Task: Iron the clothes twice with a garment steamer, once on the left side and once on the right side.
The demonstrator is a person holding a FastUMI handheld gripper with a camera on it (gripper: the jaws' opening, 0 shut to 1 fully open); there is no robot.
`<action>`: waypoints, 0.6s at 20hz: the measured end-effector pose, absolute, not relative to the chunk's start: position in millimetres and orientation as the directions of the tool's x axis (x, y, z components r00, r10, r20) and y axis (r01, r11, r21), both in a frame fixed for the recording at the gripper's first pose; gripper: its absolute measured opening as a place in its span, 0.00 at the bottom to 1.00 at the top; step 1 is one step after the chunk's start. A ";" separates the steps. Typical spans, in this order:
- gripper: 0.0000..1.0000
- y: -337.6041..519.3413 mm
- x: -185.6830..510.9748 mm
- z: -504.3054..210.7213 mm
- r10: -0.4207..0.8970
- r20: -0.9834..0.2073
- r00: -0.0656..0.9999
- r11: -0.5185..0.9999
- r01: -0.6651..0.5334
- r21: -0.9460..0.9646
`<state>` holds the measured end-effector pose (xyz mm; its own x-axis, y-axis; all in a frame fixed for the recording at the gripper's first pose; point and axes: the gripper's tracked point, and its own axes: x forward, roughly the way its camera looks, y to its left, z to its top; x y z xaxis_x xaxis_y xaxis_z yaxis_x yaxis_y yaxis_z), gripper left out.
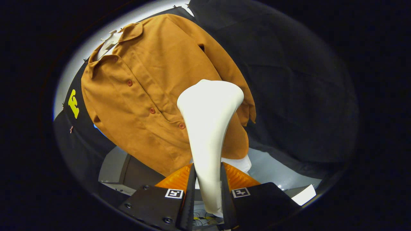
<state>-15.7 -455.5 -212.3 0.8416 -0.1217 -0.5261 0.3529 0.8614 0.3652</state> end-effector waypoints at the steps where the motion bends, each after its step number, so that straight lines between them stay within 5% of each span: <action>1: 0.40 -451.1 -14.9 -196.5 -0.135 -0.500 0.856 0.872 0.342 0.350; 12: 0.40 -322.0 11.4 -38.8 -0.110 -0.194 0.975 0.968 0.150 0.202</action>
